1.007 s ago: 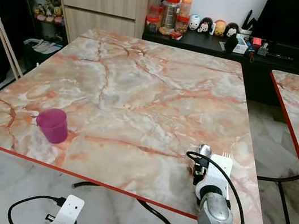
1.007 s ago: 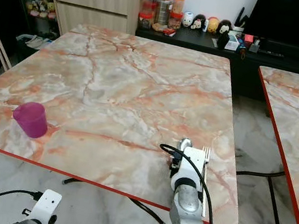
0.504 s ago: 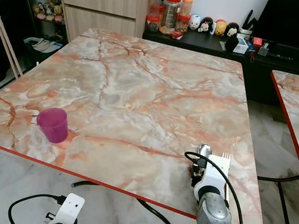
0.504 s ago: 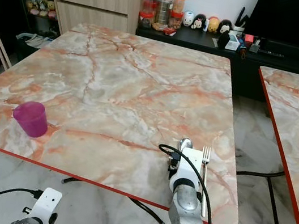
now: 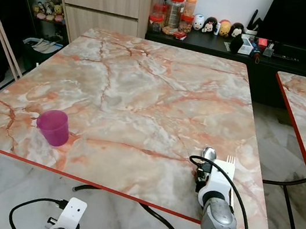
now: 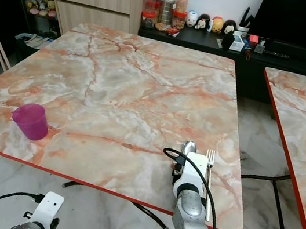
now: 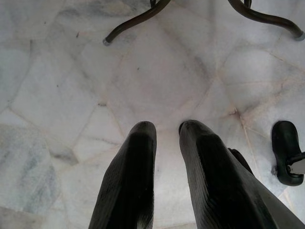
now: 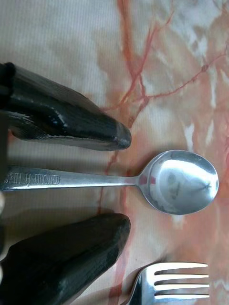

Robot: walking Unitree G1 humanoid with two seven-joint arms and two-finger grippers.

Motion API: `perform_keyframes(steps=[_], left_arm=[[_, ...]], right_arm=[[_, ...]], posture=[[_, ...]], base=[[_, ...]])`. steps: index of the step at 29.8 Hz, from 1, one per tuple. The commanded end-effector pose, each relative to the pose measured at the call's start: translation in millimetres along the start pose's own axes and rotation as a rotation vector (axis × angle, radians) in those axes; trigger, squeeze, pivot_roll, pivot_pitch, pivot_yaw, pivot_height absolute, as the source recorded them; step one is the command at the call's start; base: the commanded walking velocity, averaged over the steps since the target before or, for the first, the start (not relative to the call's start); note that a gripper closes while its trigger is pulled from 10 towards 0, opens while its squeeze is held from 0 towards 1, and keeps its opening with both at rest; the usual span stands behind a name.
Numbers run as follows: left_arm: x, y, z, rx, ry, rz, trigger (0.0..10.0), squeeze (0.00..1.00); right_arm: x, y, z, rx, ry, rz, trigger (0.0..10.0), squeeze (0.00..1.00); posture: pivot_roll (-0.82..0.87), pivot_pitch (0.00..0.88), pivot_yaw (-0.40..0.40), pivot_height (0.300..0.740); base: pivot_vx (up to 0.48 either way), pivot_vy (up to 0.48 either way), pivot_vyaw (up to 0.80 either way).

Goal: Setting the table

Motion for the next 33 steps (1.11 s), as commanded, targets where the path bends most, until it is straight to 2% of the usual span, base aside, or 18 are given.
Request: perform_keyframes(steps=[1, 11, 12, 15, 33], left_arm=[[-1.7, 0.0, -0.1, -0.001, -0.01, 0.011, 10.0, 0.0], [-1.7, 0.1, -0.1, -0.002, -0.01, 0.013, 10.0, 0.0], [-2.0, 0.1, 0.4, -0.005, -0.01, 0.016, 10.0, 0.0], [-1.3, 0.2, 1.3, -0.012, -0.01, 0.02, 10.0, 0.0], [-3.7, 0.1, -2.1, -0.024, -0.01, 0.03, 10.0, 0.0]], right_arm=[[-4.7, 0.8, 0.9, 0.004, 0.007, 0.028, 10.0, 0.0], [-4.8, 1.3, 0.9, 0.005, 0.008, 0.031, 10.0, 0.0], [-8.3, 2.0, -0.1, -0.002, 0.014, 0.047, 0.0, 0.0], [-13.2, 3.2, -1.4, -0.011, 0.026, 0.071, 0.0, 0.0], [-11.5, 3.7, 0.3, -0.001, 0.032, 0.066, 0.0, 0.0]], posture=[[-0.03, 0.0, -0.021, 0.728], [-0.03, 0.0, -0.021, 0.728], [-0.03, 0.0, -0.02, 0.728], [-0.03, 0.0, -0.02, 0.728], [-0.03, 0.0, -0.021, 0.728]], base=[[0.0, 0.0, 0.0], [0.0, 0.0, 0.0], [0.0, 0.0, 0.0], [0.0, 0.0, 0.0], [0.0, 0.0, 0.0]])
Point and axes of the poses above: a point about 5 cm out from each wrist's last joint towards the gripper, its own y axis pointing out of the wrist towards the gripper, its own x axis along the axis of the wrist's last joint, z = x × y, the point moved 5 cm from there along y, pointing out of the wrist towards the gripper, and after that the axes turned 6 degrees about -y, right-handed, at the moved point
